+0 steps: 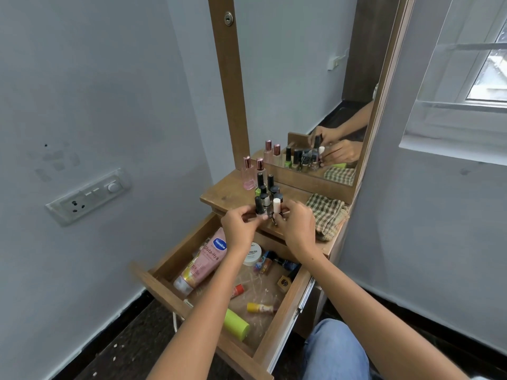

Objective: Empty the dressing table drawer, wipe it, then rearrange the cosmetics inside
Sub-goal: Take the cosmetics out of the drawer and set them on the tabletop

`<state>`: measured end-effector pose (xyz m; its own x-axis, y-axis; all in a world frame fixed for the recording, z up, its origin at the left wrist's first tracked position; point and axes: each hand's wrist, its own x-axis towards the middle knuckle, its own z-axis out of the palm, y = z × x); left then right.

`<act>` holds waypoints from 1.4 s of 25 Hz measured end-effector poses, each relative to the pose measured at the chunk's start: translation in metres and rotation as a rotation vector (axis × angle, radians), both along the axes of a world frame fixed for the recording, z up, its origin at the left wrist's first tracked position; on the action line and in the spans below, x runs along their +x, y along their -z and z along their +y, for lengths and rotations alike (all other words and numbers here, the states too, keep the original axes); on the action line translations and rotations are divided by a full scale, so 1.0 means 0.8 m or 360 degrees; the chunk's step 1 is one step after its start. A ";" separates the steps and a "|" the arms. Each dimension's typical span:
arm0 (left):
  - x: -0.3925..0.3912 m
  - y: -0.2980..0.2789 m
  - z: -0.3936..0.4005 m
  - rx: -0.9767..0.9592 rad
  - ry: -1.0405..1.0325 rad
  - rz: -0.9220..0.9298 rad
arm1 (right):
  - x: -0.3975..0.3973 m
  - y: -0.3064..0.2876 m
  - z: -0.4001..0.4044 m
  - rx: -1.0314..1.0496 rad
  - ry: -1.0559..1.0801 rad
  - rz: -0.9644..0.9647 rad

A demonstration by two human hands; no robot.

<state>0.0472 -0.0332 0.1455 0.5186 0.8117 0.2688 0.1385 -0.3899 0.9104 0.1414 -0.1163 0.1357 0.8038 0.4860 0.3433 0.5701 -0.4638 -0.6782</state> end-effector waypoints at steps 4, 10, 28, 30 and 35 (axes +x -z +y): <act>0.014 0.011 0.002 -0.0015 0.0006 0.0055 | 0.003 0.001 -0.001 0.0021 -0.0019 0.0029; 0.016 0.020 0.000 0.0070 -0.0076 0.0060 | 0.004 0.007 0.002 0.0023 -0.0011 0.0036; -0.053 0.068 -0.027 0.0455 0.0165 0.0592 | -0.023 0.045 -0.089 -0.0183 -0.0745 -0.0104; -0.049 0.081 -0.032 0.0382 0.0380 0.0851 | -0.019 0.055 -0.098 -0.0249 -0.0744 -0.0068; -0.024 0.105 -0.057 0.0520 0.0553 0.1136 | -0.020 0.058 -0.104 -0.0234 -0.0654 -0.0018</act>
<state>0.0279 -0.0787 0.0618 0.8572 0.5144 -0.0241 0.4599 -0.7437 0.4853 0.1258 -0.1993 0.0891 0.5298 0.8091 0.2543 0.7346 -0.2880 -0.6144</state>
